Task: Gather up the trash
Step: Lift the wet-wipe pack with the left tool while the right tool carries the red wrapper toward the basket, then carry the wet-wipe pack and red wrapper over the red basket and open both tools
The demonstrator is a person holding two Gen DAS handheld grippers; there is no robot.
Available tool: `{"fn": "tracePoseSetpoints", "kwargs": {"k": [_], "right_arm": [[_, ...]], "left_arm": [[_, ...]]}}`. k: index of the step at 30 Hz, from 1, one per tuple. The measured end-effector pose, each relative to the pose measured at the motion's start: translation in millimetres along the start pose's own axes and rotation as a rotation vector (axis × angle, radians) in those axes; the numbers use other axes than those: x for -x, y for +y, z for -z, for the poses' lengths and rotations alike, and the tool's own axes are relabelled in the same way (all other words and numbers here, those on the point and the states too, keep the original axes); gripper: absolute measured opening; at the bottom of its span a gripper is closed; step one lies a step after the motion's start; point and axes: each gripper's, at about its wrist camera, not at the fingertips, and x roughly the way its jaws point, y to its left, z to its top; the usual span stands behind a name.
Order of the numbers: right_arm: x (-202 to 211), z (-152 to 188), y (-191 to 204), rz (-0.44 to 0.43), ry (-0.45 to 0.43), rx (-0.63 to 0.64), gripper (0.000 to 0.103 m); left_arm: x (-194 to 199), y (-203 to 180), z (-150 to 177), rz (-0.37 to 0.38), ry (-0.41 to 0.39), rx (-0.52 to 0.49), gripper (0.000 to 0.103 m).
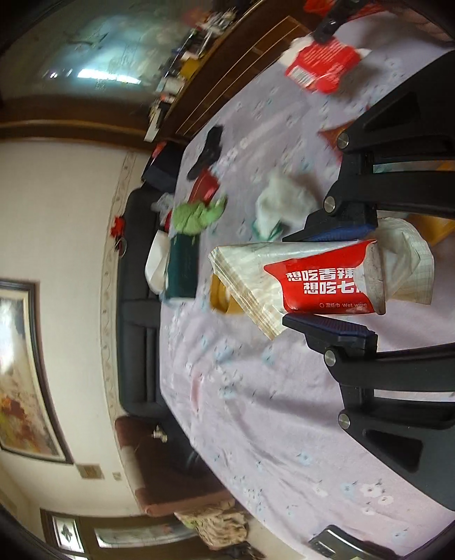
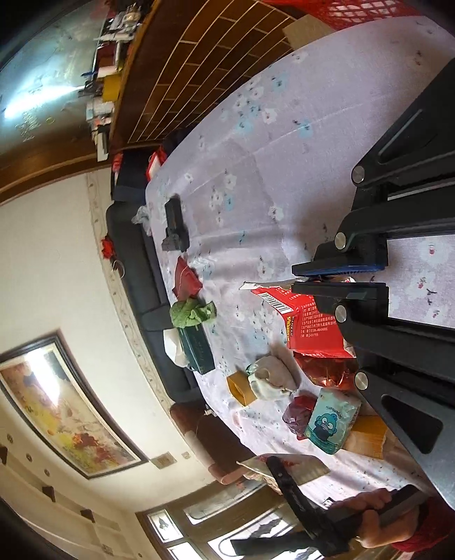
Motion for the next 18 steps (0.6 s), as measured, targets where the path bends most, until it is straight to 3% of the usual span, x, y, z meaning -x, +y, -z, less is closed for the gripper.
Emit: {"fn": "tracePoseSetpoints", "kwargs": {"k": [8, 18], "right_arm": [[42, 7, 15, -0.002, -0.05, 0.025, 0.004], [85, 19, 16, 0.001, -0.087, 0.024, 0.004]], "left_arm": [[43, -39, 26, 0.075, 0.014, -0.077, 0.036], [68, -86, 42, 0.168, 0.041, -0.15, 0.036]]}}
